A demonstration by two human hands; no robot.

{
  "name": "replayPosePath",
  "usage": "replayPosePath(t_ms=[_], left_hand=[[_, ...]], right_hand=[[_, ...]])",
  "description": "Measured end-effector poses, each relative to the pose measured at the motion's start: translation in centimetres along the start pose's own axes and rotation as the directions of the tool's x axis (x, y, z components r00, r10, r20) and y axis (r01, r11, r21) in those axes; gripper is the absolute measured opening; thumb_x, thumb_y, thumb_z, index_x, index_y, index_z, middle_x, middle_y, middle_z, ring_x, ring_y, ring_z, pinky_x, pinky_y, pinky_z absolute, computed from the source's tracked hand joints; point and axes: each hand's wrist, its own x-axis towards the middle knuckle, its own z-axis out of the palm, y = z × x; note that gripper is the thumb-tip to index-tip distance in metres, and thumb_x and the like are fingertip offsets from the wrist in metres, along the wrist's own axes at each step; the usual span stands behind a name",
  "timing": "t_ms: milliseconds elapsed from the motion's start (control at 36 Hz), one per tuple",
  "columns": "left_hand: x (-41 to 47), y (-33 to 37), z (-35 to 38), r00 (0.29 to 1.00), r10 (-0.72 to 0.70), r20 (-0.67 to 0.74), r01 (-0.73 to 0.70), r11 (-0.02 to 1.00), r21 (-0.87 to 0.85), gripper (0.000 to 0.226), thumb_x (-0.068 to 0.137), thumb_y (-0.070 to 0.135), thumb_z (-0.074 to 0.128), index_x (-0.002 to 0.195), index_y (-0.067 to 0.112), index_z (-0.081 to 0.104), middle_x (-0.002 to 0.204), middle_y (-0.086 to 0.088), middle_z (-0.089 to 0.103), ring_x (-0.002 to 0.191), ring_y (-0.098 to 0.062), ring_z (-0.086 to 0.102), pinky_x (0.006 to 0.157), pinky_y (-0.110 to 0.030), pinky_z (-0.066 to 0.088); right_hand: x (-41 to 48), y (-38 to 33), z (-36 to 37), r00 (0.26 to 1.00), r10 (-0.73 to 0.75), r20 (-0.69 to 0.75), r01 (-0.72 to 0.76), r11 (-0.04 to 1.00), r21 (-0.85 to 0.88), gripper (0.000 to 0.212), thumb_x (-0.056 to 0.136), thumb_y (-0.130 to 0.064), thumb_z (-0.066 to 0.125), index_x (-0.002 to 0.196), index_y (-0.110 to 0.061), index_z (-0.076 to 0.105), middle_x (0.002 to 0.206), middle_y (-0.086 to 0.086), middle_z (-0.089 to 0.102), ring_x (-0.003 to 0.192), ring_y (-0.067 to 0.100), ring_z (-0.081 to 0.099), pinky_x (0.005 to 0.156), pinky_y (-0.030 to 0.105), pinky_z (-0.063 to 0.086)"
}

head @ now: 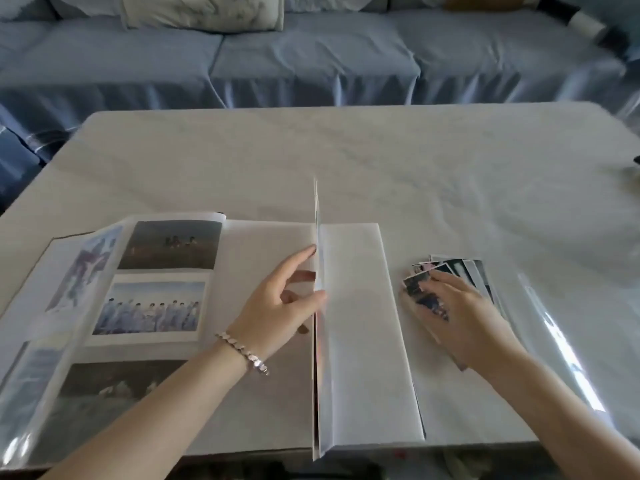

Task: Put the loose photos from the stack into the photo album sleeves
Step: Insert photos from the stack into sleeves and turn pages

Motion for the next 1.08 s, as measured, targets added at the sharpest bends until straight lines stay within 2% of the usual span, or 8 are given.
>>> replayPosePath(t_ms=[167, 250, 417, 528, 639, 778, 889, 1083], left_hand=[[1.1, 1.1, 5.1, 0.979, -0.040, 0.201, 0.008, 0.987, 0.158, 0.065, 0.074, 0.068, 0.054, 0.132, 0.041, 0.042, 0.121, 0.016, 0.050, 0.092, 0.002, 0.055, 0.089, -0.018, 0.045], [1.4, 0.7, 6.4, 0.954, -0.088, 0.286, 0.018, 0.971, 0.237, 0.049, 0.089, 0.053, 0.043, 0.133, 0.032, 0.045, 0.117, 0.017, 0.048, 0.091, 0.012, 0.045, 0.070, 0.002, 0.036], [1.4, -1.1, 6.2, 0.944, -0.198, 0.264, 0.076, 0.908, 0.411, 0.024, 0.093, 0.034, 0.051, 0.117, 0.032, 0.055, 0.109, 0.013, 0.047, 0.105, -0.002, 0.045, 0.084, -0.018, 0.033], [1.2, -1.8, 5.1, 0.954, -0.193, 0.229, 0.086, 0.909, 0.407, 0.012, 0.092, 0.027, 0.053, 0.099, 0.035, 0.056, 0.104, 0.014, 0.056, 0.100, 0.000, 0.052, 0.075, -0.009, 0.037], [1.1, -2.0, 3.8, 0.970, -0.168, 0.177, 0.093, 0.926, 0.367, 0.011, 0.091, 0.023, 0.055, 0.093, 0.033, 0.059, 0.094, 0.017, 0.060, 0.089, 0.003, 0.055, 0.067, -0.002, 0.040], [1.1, -1.6, 3.4, 0.959, -0.251, 0.131, 0.237, 0.965, 0.116, 0.016, 0.091, 0.018, 0.056, 0.081, 0.022, 0.066, 0.088, 0.000, 0.071, 0.084, -0.012, 0.067, 0.077, -0.025, 0.055], [1.2, -0.4, 3.4, 0.868, -0.435, 0.241, 0.489, 0.833, -0.259, 0.026, 0.091, 0.028, 0.057, 0.095, 0.003, 0.064, 0.084, -0.011, 0.073, 0.076, -0.022, 0.071, 0.059, -0.027, 0.057], [1.0, 0.7, 2.9, 0.807, -0.471, 0.357, 0.585, 0.719, -0.374, 0.036, 0.082, 0.031, 0.066, 0.106, 0.004, 0.061, 0.089, -0.013, 0.073, 0.079, -0.024, 0.072, 0.053, -0.024, 0.054]], right_hand=[[-1.2, 3.4, -0.8, 0.983, 0.071, 0.168, -0.029, 0.971, -0.239, 0.064, 0.084, -0.055, 0.056, 0.137, -0.021, 0.045, 0.146, -0.007, 0.039, 0.128, 0.013, 0.043, 0.097, 0.025, 0.040], [-1.5, 3.6, -0.5, 0.980, 0.076, 0.184, -0.014, 0.949, -0.316, 0.063, 0.087, -0.056, 0.049, 0.141, -0.024, 0.038, 0.152, -0.006, 0.029, 0.134, 0.011, 0.037, 0.100, 0.025, 0.040], [-2.0, 3.5, -0.3, 0.957, 0.071, 0.281, 0.072, 0.882, -0.466, 0.090, 0.079, -0.076, 0.038, 0.148, -0.020, 0.022, 0.156, 0.000, 0.018, 0.143, 0.016, 0.017, 0.113, 0.028, 0.020], [-2.1, 3.6, 0.1, 0.981, -0.008, 0.196, 0.096, 0.893, -0.441, 0.061, 0.092, -0.059, 0.034, 0.139, -0.020, 0.039, 0.145, -0.002, 0.038, 0.135, 0.012, 0.031, 0.107, 0.024, 0.031], [-1.9, 3.4, -0.5, 0.986, -0.014, 0.168, 0.061, 0.958, -0.279, 0.040, 0.098, -0.041, 0.027, 0.116, -0.022, 0.058, 0.122, -0.007, 0.057, 0.114, 0.011, 0.052, 0.097, 0.024, 0.041], [-1.9, 2.2, -1.4, 0.997, -0.066, -0.042, 0.051, 0.956, -0.288, 0.019, 0.092, -0.007, 0.050, 0.102, -0.013, 0.065, 0.096, 0.001, 0.070, 0.078, 0.020, 0.065, 0.058, 0.025, 0.045], [-2.2, 0.5, -1.0, 0.886, -0.381, -0.264, 0.317, 0.914, -0.253, 0.045, 0.054, 0.014, 0.081, 0.095, -0.003, 0.072, 0.096, 0.011, 0.072, 0.086, 0.027, 0.070, 0.070, 0.046, 0.058], [-2.9, -3.3, 0.3, 0.672, -0.689, -0.270, 0.664, 0.723, -0.192, 0.021, 0.085, -0.014, 0.057, 0.075, -0.005, 0.073, 0.100, 0.011, 0.071, 0.095, 0.022, 0.068, 0.078, 0.037, 0.057]])
